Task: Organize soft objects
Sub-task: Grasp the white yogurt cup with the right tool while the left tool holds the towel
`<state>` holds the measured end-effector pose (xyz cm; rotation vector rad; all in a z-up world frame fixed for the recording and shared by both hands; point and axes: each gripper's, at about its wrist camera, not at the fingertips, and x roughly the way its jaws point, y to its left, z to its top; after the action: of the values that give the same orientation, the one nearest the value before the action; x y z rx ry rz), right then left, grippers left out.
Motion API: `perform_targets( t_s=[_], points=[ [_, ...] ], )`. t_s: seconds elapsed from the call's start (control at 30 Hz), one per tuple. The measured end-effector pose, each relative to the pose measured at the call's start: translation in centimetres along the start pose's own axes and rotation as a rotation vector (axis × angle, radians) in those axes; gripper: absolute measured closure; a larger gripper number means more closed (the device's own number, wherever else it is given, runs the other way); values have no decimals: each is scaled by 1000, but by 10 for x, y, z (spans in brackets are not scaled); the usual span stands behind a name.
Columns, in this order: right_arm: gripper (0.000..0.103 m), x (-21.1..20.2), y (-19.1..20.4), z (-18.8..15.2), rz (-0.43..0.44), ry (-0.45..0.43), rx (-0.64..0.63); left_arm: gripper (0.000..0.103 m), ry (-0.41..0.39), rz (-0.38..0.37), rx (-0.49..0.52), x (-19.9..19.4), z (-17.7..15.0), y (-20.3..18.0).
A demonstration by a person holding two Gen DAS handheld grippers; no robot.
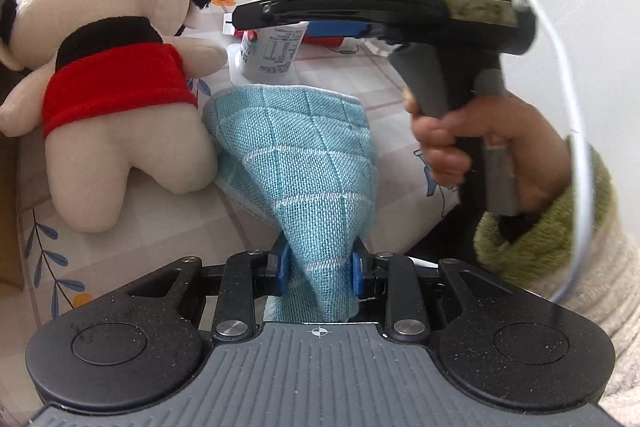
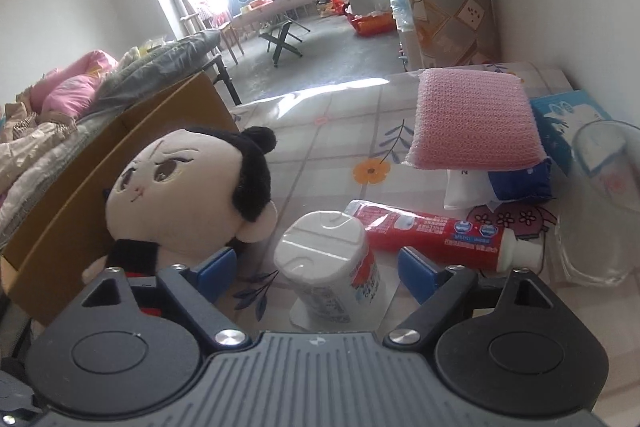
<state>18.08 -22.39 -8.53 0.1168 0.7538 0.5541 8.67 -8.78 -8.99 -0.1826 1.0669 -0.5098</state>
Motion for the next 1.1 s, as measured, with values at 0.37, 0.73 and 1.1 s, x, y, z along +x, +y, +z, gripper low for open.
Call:
perform_targets(
  t_s=[0.37, 0.73, 1.1],
  points=[
    [45, -15, -18, -7, -7, -47, 81, 76, -18, -1, 13, 0, -2, 2],
    [46, -110, -41, -25, 83, -175, 272, 79, -97, 2, 49, -21, -9, -10],
    [47, -181, 0, -15, 172, -306, 214, 80, -266, -27, 79, -86, -9, -30]
  ],
)
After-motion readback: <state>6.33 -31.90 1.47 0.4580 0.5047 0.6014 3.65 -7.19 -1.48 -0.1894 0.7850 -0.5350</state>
